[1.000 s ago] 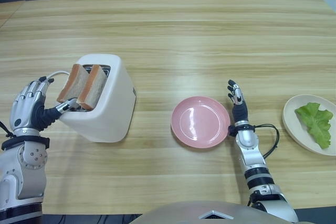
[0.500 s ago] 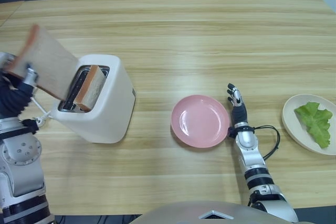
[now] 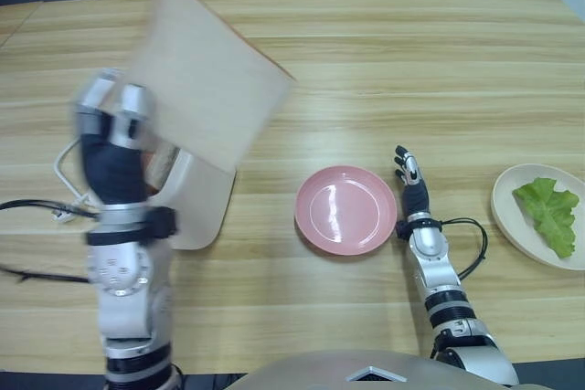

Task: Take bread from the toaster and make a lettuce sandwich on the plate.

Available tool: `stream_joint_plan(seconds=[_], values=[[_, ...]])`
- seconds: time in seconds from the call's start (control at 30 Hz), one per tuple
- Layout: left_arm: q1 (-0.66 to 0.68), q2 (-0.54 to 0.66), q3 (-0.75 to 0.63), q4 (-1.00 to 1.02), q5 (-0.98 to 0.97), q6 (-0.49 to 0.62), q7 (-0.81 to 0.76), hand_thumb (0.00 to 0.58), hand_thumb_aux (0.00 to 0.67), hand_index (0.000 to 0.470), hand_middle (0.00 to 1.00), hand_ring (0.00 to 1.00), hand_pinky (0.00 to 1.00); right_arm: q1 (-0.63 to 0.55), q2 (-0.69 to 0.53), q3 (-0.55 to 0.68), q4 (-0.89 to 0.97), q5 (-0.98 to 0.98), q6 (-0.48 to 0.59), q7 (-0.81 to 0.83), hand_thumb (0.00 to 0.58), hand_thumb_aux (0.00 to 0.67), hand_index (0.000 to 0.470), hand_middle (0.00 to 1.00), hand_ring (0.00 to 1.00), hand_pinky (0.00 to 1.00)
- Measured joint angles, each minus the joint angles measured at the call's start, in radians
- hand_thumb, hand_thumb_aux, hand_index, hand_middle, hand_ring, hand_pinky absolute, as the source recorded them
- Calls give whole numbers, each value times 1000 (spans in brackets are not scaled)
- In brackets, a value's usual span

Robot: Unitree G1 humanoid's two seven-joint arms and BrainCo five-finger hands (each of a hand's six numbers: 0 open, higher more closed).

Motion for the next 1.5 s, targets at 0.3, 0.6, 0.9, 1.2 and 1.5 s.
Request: stream_joint_plan(seconds=[0.3, 0.6, 0.9, 1.2, 1.5], values=[[-60, -129, -343, 595, 310, -88, -96, 580, 670, 470, 1000, 1000, 1000, 54, -10, -59, -218, 74, -21, 8, 0, 0, 0, 0, 0, 0], [-137, -62, -386, 786, 632, -226, -4, 0, 0, 0, 0, 0, 0, 99, -16, -66, -303, 74, 35, 23, 0, 0, 0, 0, 0, 0], [-56, 16, -368, 437, 1056, -181, 232, 0, 0, 0, 0, 0, 0, 124, -24, -55, -411, 61, 72, 36, 0, 0, 0, 0, 0, 0], [12, -19, -317, 333, 946, -268, 315, 0, 0, 0, 0, 0, 0, 214, -206, -202, -734, -488, 81, -227, 0, 0, 0, 0, 0, 0], [57, -57, -268, 508, 735, -284, 252, 0, 0, 0, 0, 0, 0, 230, -677, -177, -65, -968, 425, -314, 0, 0, 0, 0, 0, 0]])
